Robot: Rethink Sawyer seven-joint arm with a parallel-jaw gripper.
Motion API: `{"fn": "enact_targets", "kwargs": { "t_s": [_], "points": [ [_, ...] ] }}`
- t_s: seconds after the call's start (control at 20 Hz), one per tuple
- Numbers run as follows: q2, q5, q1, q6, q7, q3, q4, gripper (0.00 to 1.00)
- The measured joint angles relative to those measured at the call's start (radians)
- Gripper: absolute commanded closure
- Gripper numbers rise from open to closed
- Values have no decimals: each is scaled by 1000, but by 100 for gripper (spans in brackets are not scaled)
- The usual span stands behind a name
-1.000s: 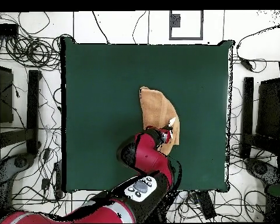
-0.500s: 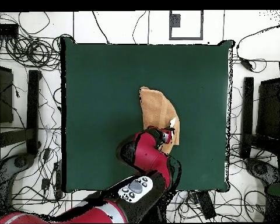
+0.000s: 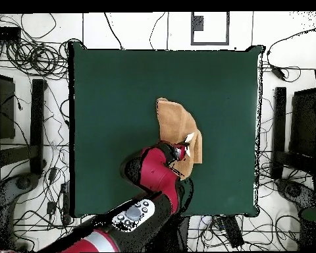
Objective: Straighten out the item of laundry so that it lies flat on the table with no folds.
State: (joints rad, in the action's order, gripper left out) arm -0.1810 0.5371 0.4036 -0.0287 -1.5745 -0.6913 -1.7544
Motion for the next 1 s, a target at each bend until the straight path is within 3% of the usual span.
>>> {"fn": "enact_targets", "kwargs": {
  "t_s": [1.0],
  "points": [
    [74,118,131,149,-4,-108,44,100]
  ]
}}
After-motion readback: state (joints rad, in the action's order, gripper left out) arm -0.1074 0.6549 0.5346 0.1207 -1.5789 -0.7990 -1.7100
